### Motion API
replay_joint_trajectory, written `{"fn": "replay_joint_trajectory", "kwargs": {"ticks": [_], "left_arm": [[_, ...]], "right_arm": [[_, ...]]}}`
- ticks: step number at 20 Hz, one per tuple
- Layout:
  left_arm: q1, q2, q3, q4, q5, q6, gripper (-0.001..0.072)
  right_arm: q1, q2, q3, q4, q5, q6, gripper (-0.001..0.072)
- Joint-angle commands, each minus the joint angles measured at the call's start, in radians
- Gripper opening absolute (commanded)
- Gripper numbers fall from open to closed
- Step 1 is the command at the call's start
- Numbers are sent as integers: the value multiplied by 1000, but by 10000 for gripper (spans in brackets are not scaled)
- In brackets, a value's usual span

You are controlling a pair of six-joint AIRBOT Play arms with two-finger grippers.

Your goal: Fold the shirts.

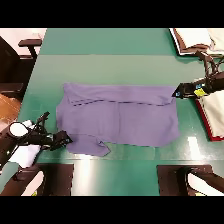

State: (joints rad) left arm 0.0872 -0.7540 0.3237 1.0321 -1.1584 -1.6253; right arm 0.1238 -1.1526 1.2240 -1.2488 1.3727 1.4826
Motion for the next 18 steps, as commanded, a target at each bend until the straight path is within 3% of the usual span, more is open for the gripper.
{"fn": "replay_joint_trajectory", "kwargs": {"ticks": [1, 5, 9, 13, 18], "left_arm": [[0, 2, 0, -78, 43, 35, 32], [0, 2, 16, -93, -14, 77, 23], [0, 2, 93, -89, -54, 100, 23], [0, 2, 151, -90, -55, 100, 23], [0, 2, 156, -89, -55, 106, 23]], "right_arm": [[-1, 0, 0, -10, 28, -21, 427], [-5, 21, -61, -64, 86, -29, 427], [-154, 97, -321, -69, 95, -28, 456], [-341, 126, -579, 58, 100, -34, 456], [-272, 126, -731, 158, 8, -52, 447]]}}
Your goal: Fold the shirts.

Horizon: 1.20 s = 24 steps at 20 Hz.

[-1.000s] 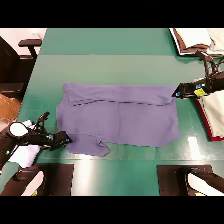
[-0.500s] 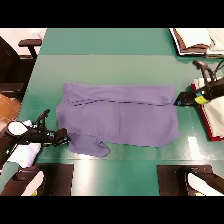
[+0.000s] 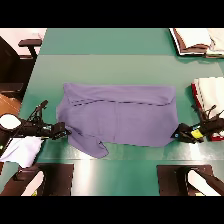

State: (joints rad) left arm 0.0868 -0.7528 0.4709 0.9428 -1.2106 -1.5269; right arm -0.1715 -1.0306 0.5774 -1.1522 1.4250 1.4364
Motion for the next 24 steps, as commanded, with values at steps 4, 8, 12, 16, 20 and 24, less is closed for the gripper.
{"fn": "replay_joint_trajectory", "kwargs": {"ticks": [4, 8, 12, 16, 20, 24], "left_arm": [[0, 1, 16, 45, -49, 16, 22], [0, 62, 48, 134, -138, 4, 21], [0, 227, 49, 129, -273, -56, 21], [0, 286, 155, 67, -425, -97, 20], [0, 227, 296, 70, -298, -84, 20], [0, -4, 336, 69, -146, 19, 21]], "right_arm": [[141, 4, -83, 57, -90, -6, 185], [166, 12, -19, -5, -56, -6, 13], [164, 147, 33, -96, 43, -5, 12], [164, 312, 101, -161, 198, 32, 11], [166, 284, 224, -158, 142, 32, 10], [212, 44, 379, -158, 19, 2, 10]]}}
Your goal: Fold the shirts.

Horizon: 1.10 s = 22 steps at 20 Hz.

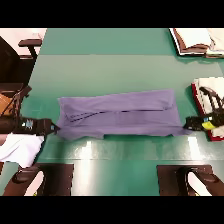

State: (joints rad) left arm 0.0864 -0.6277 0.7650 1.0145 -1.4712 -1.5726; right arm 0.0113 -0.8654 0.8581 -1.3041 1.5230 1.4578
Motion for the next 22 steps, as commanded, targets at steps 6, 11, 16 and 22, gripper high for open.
{"fn": "replay_joint_trajectory", "kwargs": {"ticks": [6, 11, 16, 22], "left_arm": [[0, -565, 203, 0, 277, 194, 24], [0, -709, 293, -3, 334, 205, 24], [0, -709, 293, -7, 341, 182, 414], [0, -688, 362, -37, 277, 161, 86]], "right_arm": [[120, -542, 415, -5, -171, -28, 11], [120, -734, 632, -5, -181, -28, 12], [98, -808, 778, 77, -156, -74, 337], [-121, -722, 610, 206, -98, -203, 533]]}}
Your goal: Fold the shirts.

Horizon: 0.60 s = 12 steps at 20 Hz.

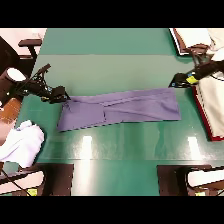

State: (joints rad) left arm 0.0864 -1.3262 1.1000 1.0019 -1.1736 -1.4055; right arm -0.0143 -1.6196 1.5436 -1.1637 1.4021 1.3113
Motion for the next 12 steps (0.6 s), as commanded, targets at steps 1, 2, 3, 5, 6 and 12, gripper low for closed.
{"fn": "replay_joint_trajectory", "kwargs": {"ticks": [1, 2, 3, 5, 6, 12], "left_arm": [[0, 20, 28, -58, -8, 11, 24], [0, 26, 28, -91, 6, 13, 24], [-10, 26, 28, -123, 17, 19, 24], [-61, 25, 28, -130, 55, 19, 24], [-97, 23, 28, -130, 78, 18, 24], [-303, 21, 27, -121, 232, -39, 23]], "right_arm": [[-145, 42, -121, 91, 21, -69, 675], [-196, 43, -164, 128, 23, -95, 703], [-236, 42, -204, 172, 21, -116, 703], [-290, 23, -268, 243, 19, -169, 702], [-299, 7, -289, 258, 21, -179, 703], [-214, -120, -272, 256, 30, -198, 694]]}}
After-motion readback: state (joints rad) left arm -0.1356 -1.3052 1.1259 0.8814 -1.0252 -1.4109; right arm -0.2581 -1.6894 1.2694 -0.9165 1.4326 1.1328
